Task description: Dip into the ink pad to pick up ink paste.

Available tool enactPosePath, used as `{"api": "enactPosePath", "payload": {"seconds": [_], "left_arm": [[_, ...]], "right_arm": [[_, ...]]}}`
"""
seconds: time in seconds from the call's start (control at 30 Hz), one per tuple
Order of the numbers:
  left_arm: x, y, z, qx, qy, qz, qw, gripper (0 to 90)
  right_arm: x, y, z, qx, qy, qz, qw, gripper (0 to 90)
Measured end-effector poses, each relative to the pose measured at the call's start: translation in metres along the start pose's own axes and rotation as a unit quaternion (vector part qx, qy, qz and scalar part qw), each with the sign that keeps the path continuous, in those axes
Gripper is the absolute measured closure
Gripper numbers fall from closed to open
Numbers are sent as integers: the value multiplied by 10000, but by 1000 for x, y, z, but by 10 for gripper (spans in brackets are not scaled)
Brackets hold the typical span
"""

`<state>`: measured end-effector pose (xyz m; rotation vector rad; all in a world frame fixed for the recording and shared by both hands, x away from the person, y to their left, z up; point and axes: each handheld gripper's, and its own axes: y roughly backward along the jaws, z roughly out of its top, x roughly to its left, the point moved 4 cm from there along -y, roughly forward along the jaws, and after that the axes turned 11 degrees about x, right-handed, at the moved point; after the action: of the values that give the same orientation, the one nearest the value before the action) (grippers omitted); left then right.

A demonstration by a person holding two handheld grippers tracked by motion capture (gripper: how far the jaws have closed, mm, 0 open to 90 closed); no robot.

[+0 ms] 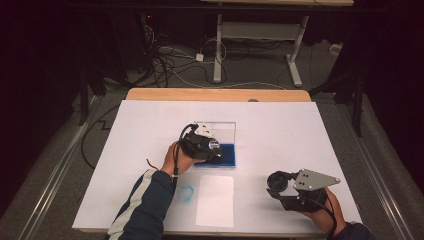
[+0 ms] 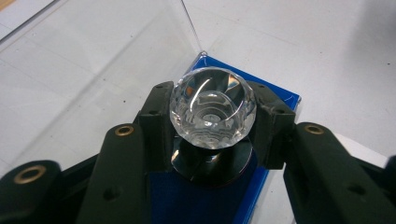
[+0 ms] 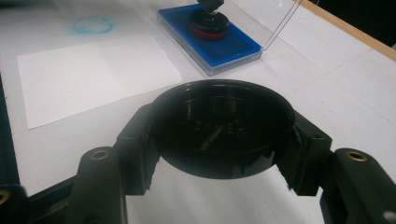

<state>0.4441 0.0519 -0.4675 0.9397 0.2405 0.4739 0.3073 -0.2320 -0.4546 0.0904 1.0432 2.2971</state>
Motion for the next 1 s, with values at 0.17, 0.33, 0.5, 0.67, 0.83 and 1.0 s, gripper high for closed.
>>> {"api": "enactPosePath", "payload": {"seconds": [0.17, 0.33, 0.5, 0.67, 0.83, 1.0], "left_arm": [[1, -1, -1, -66, 65, -88, 9999, 542], [2, -1, -2, -109, 108, -168, 9997, 543], [1, -1, -1, -21, 111, -165, 9998, 543], [1, 0, -1, 46, 103, -159, 9998, 543], [1, 0, 0, 117, 87, -155, 9998, 542], [1, 1, 1, 173, 74, -136, 9997, 543]], "right_arm": [[0, 0, 0, 8, 4, 10, 10000, 389], [0, 0, 0, 8, 6, 1, 10000, 389], [0, 0, 0, 14, 15, 6, 10000, 389], [1, 0, 0, 19, 12, 9, 10000, 389], [2, 0, 0, 19, 28, 30, 10000, 389], [2, 0, 0, 21, 34, 29, 10000, 389]]}}
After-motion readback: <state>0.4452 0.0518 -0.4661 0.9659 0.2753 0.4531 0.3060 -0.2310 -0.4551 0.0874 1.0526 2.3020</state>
